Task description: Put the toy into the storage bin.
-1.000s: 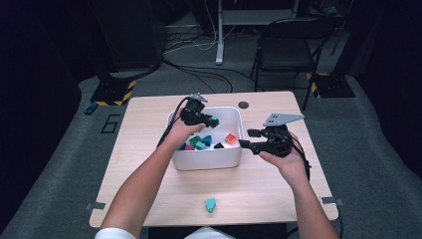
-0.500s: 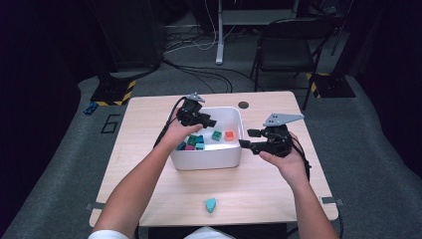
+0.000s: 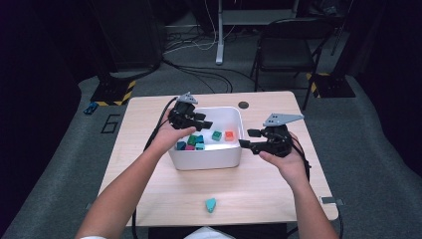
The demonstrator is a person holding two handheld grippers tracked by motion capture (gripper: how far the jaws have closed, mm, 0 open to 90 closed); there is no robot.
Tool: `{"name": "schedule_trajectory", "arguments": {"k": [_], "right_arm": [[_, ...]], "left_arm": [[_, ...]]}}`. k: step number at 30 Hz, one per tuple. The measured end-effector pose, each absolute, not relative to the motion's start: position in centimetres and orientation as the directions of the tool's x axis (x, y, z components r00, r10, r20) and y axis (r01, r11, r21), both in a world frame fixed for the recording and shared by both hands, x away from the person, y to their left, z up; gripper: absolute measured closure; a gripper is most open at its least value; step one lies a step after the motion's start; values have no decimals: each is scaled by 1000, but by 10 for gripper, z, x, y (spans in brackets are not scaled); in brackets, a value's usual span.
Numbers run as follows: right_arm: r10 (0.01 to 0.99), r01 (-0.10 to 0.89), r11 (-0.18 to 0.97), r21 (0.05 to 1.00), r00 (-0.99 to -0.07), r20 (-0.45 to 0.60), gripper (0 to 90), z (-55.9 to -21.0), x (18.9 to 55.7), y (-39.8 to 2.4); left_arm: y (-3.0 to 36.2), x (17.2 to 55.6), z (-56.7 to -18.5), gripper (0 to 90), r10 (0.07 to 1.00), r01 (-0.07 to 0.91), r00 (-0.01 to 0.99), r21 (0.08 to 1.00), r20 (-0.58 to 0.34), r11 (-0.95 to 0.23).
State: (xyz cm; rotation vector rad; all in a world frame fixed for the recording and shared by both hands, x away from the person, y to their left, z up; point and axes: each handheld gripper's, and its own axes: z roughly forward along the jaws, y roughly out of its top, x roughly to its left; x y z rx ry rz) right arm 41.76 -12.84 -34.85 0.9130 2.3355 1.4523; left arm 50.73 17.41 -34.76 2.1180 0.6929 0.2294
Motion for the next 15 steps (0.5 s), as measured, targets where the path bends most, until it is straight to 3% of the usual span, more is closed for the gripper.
{"name": "schedule_trajectory", "arguments": {"k": [15], "right_arm": [[621,378,309,873,-775,115,451,-348,417,-128]], "left_arm": [[180,470,-330,504,495,322,868,812,-47,-487]]}}
